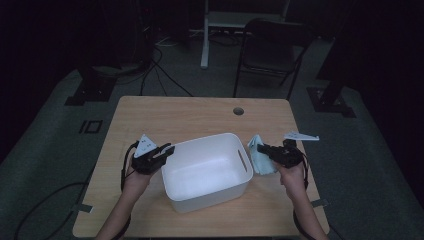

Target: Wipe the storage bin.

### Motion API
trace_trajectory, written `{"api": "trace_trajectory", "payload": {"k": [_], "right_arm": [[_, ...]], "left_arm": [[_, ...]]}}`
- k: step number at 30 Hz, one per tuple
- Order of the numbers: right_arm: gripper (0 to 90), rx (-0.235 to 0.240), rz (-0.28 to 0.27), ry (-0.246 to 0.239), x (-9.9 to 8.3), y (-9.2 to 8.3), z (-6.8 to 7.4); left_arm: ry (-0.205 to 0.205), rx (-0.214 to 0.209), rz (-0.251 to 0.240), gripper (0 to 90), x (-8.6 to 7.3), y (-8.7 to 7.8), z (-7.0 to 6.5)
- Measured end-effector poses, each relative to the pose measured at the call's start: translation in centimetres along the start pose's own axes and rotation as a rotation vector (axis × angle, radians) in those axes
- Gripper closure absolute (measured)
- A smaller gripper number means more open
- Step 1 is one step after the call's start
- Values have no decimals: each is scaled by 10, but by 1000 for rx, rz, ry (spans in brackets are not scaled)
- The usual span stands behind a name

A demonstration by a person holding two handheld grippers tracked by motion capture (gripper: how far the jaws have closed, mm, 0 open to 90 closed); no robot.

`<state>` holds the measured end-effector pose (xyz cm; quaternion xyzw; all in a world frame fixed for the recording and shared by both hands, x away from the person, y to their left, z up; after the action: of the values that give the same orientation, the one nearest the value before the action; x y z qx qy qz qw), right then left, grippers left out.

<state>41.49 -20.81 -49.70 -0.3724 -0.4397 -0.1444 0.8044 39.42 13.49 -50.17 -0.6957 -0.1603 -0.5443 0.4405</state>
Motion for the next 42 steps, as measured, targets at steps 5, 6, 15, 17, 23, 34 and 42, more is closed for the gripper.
{"api": "trace_trajectory", "payload": {"k": [5,6,15,17,23,34,42], "right_arm": [[842,22,-10,5,-10,-16,7],[842,27,-7,-1,-12,-19,9],[841,74,44,-33,-39,-16,35],[841,75,76,-52,-47,-10,39],[841,59,139,-58,-63,11,40],[843,33,217,-20,-82,40,25],[843,63,150,-3,-56,36,26]], "left_arm": [[0,1,0,755,0,0,0],[1,2,0,755,0,0,0],[-4,2,-2,755,0,0,0],[-3,4,-4,755,0,0,0],[1,12,-1,755,0,0,0],[4,26,0,754,0,0,-1],[6,20,0,754,0,1,-1]]}}
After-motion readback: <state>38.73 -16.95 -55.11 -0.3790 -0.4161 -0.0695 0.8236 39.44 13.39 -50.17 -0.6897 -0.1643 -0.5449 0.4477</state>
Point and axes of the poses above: each handheld gripper's, and its own axes: y roughly forward along the jaws, x roughly out of its top, z roughly to its left, the point moved 9 cm from there along y, roughly forward along the jaws, and after that the axes turned 2 degrees about z, right-handed, at the moved point
